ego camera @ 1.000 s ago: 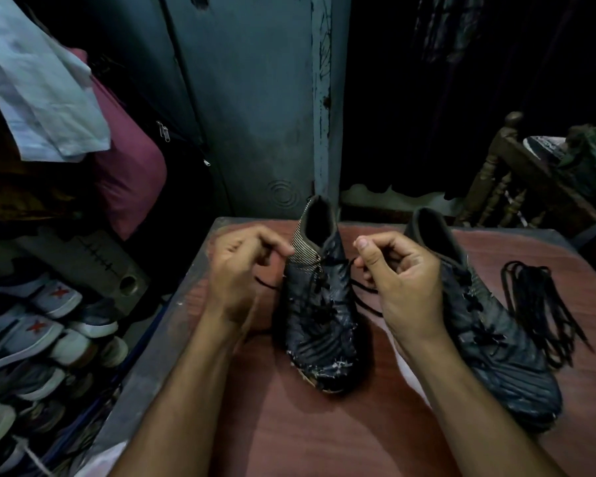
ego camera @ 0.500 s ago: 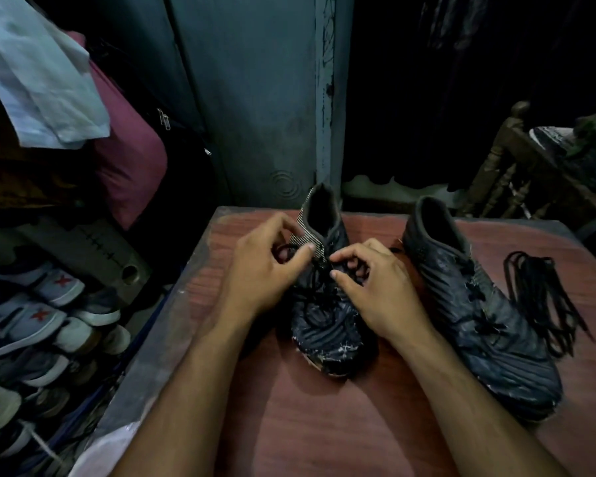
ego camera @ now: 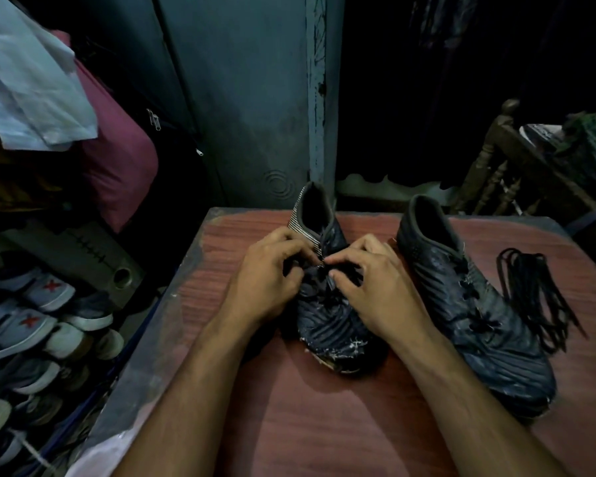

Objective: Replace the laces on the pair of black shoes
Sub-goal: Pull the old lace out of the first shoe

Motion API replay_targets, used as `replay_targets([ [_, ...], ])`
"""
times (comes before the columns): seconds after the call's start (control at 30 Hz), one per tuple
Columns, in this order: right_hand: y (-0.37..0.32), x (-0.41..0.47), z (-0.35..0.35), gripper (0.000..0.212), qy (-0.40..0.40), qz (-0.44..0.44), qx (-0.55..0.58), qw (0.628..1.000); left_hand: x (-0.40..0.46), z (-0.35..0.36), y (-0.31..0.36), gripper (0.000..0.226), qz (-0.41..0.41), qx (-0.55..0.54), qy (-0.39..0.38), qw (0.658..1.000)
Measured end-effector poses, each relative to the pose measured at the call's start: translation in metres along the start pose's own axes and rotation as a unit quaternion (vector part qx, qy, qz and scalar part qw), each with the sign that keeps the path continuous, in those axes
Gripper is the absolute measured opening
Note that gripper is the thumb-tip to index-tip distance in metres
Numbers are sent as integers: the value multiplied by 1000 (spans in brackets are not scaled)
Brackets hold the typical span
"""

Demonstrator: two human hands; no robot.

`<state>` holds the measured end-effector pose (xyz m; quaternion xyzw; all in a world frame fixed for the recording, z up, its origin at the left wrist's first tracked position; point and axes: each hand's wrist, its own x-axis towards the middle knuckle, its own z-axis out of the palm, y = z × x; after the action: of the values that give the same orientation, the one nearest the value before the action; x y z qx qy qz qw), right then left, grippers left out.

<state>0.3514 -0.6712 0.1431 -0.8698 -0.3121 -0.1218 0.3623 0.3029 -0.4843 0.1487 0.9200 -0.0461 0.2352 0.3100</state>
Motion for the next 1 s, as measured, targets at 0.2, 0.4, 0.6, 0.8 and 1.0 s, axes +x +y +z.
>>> replay_targets([
  [0.2, 1, -1, 1, 22, -6, 3, 0, 1000, 0, -2, -6, 27, -60, 28, 86, 994],
  [0.4, 1, -3, 2, 23, -1, 2, -9, 1000, -5, 4, 4, 20, -9, 110, 69, 991],
  [0.6, -3, -2, -6, 25, -55, 7, -46, 997, -5, 4, -1, 18, 12, 42, -27, 999],
  [0.8, -13, 13, -28, 40, -194, -41, -162, 967, -4, 6, -1, 18, -17, 82, -46, 995],
  [1.0, -17, 33, -50, 48, -340, -82, -199, 916, -4, 3, 5, 19, -28, 69, -56, 996],
])
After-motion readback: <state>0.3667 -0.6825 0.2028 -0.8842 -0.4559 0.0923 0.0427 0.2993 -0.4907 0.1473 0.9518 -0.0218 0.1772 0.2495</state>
